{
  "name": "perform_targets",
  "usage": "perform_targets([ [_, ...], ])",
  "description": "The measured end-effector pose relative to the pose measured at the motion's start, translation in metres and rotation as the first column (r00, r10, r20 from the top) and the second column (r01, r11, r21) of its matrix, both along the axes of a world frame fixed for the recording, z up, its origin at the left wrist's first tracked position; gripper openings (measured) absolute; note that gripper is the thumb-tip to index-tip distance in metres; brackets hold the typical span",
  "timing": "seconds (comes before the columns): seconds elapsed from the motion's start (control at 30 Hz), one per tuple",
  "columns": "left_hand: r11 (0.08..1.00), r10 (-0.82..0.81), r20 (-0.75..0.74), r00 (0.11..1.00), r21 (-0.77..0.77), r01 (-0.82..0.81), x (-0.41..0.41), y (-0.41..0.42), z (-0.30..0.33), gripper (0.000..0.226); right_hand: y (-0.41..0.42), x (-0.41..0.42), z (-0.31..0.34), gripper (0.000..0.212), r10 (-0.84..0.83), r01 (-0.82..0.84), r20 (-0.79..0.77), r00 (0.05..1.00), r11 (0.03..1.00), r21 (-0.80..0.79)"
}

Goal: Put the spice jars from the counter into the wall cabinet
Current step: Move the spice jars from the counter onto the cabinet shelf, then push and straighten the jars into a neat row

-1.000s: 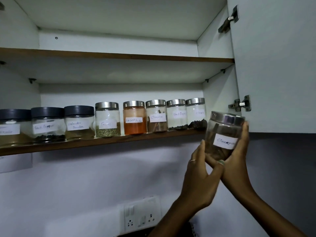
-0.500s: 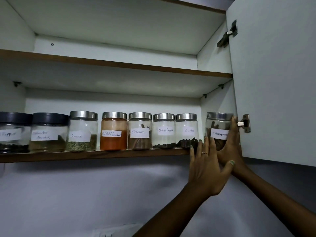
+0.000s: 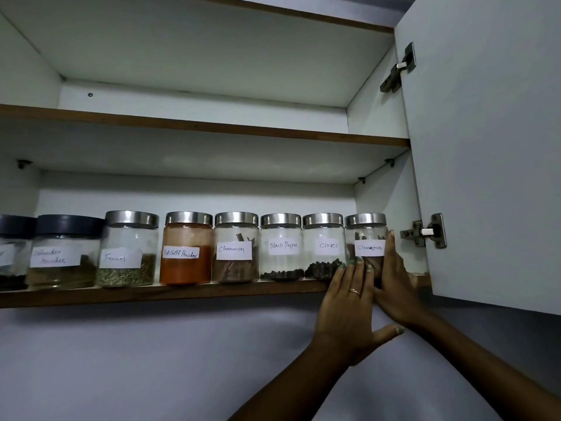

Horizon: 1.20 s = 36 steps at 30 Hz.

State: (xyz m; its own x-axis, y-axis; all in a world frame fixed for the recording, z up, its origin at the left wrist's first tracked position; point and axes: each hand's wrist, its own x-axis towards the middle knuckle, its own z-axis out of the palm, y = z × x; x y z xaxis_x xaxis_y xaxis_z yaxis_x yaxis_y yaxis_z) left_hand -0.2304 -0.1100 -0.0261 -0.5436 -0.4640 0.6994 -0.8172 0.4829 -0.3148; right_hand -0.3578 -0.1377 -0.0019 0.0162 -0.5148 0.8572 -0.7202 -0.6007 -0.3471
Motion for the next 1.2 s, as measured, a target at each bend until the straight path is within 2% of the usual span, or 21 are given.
perform_targets([
  [0.1,1.0,0.006,0.005,1.0,0.0,-0.006,-0.001,-0.001,-0.003,0.095,-0.001,-0.002,-0.004,0.111,-0.006,0.008,-0.028,1.0,0.998,0.058],
  [0.23,1.0,0.007,0.017,1.0,0.03,-0.007,-0.003,-0.001,-0.003,0.098,0.0,0.0,-0.008,0.113,-0.107,0.117,-0.096,0.99,0.988,0.104],
  [0.4,0.999,0.019,0.049,0.999,0.035,-0.021,0.001,0.004,0.002,0.097,0.0,0.001,-0.012,0.106,-0.196,0.22,-0.212,0.957,0.971,0.093],
  [0.53,0.995,0.066,0.116,0.991,0.067,-0.074,0.001,0.011,0.004,0.094,0.008,0.0,-0.014,0.1,-0.273,0.33,-0.316,0.909,0.933,0.142],
  [0.73,0.997,0.056,0.103,0.993,0.041,-0.061,0.009,0.018,0.001,0.088,0.025,0.002,-0.016,0.088,-0.28,0.337,-0.27,0.921,0.921,0.196],
  [0.83,0.997,-0.067,0.043,0.997,-0.037,0.068,0.018,0.031,0.0,0.077,0.046,0.012,-0.015,0.069,-0.281,0.284,-0.101,0.954,0.959,0.011],
  [0.9,0.975,-0.204,-0.038,0.978,-0.1,0.2,0.03,0.046,-0.001,0.063,0.066,0.026,-0.011,0.057,-0.223,0.216,-0.058,0.973,0.97,-0.107],
  [0.97,0.939,-0.308,-0.054,0.95,-0.178,0.294,0.045,0.063,-0.003,0.047,0.084,0.038,-0.011,0.059,-0.176,0.146,-0.122,0.977,0.964,-0.222],
  [1.03,0.908,-0.353,-0.046,0.934,-0.255,0.331,0.069,0.081,-0.006,0.035,0.104,0.062,-0.009,0.047,-0.145,0.07,-0.242,0.959,0.954,-0.293],
  [1.1,0.882,-0.373,-0.021,0.928,-0.32,0.347,0.099,0.099,-0.007,0.028,0.12,0.087,-0.008,0.038,-0.132,0.001,-0.354,0.926,0.937,-0.348],
  [1.2,0.836,-0.36,0.064,0.931,-0.422,0.352,0.147,0.124,-0.007,0.023,0.14,0.128,-0.006,0.033,-0.186,-0.096,-0.471,0.863,0.853,-0.513],
])
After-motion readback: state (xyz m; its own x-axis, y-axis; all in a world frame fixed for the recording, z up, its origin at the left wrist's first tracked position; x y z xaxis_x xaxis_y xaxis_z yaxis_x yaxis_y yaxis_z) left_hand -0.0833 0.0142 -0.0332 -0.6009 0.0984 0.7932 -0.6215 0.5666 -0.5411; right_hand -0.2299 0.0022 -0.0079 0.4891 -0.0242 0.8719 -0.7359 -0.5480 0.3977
